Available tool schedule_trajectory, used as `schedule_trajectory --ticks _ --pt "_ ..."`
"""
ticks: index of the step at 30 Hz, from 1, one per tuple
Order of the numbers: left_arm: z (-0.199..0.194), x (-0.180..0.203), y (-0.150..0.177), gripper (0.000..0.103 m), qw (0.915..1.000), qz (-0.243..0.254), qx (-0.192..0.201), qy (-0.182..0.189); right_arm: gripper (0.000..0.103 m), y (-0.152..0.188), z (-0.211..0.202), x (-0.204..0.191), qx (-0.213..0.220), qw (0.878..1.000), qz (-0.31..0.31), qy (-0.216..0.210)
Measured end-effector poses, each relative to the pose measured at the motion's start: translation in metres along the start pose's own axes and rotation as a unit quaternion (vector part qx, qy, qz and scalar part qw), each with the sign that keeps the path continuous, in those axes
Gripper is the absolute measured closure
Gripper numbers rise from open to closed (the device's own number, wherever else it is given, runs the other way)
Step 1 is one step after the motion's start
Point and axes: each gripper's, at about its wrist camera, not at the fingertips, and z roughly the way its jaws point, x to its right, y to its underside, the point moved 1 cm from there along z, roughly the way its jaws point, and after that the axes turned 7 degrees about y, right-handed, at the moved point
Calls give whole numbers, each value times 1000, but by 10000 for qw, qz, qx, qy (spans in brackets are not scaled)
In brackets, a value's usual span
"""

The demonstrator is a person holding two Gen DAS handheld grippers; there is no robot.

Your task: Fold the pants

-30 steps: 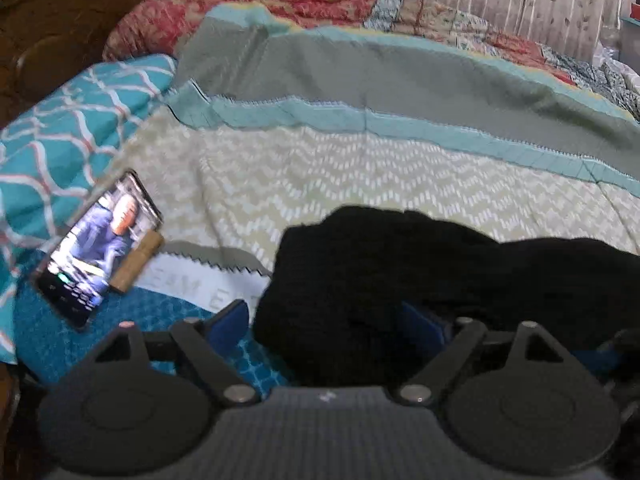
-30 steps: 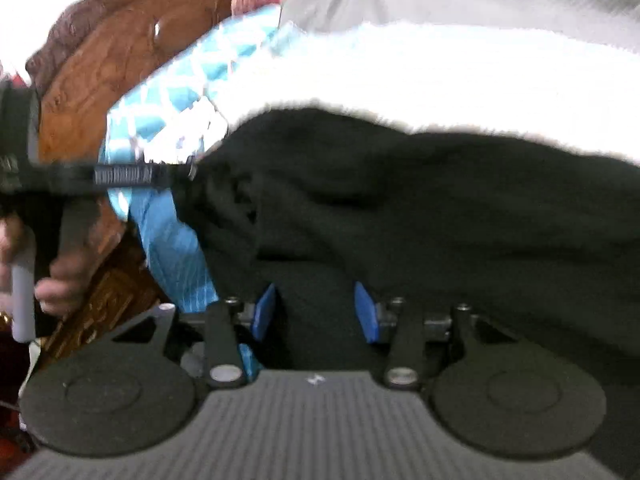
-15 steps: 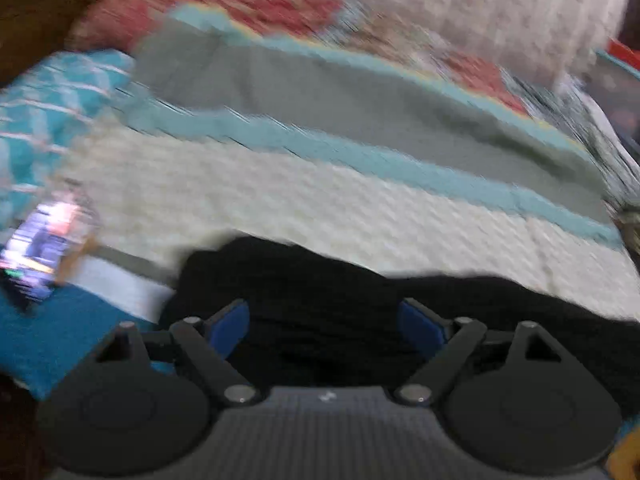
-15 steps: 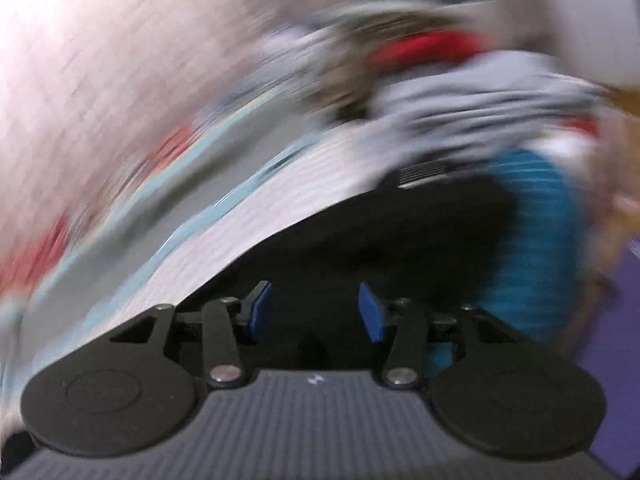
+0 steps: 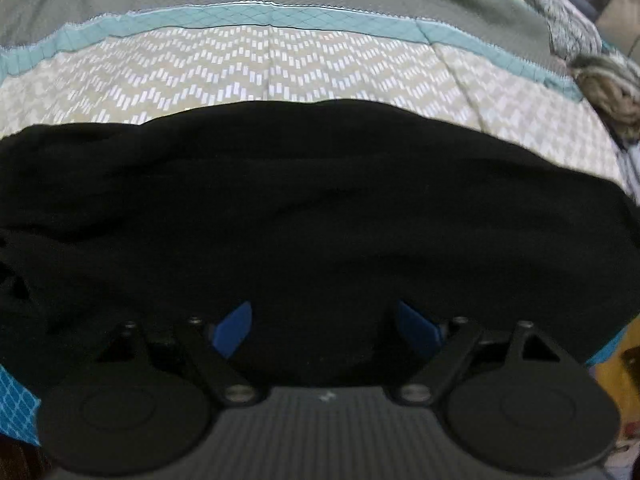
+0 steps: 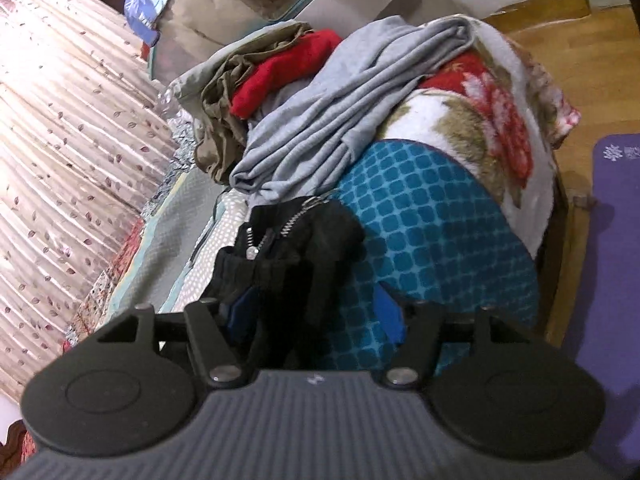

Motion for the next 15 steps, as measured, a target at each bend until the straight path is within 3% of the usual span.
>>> schedule_trajectory --ticks 4,6,8,15 --pt "1 8 4 21 9994 202 34 -268 39 2 0 -11 111 9997 -216 16" --pt "3 14 7 20 9978 371 35 -550 53 5 -1 -20 215 9979 -585 183" --pt "5 19 10 19 9953 520 53 -812 77 6 1 -30 261 9936 -1006 434" --pt "2 13 11 18 9946 356 126 -966 77 2 11 -33 95 9921 -1133 537"
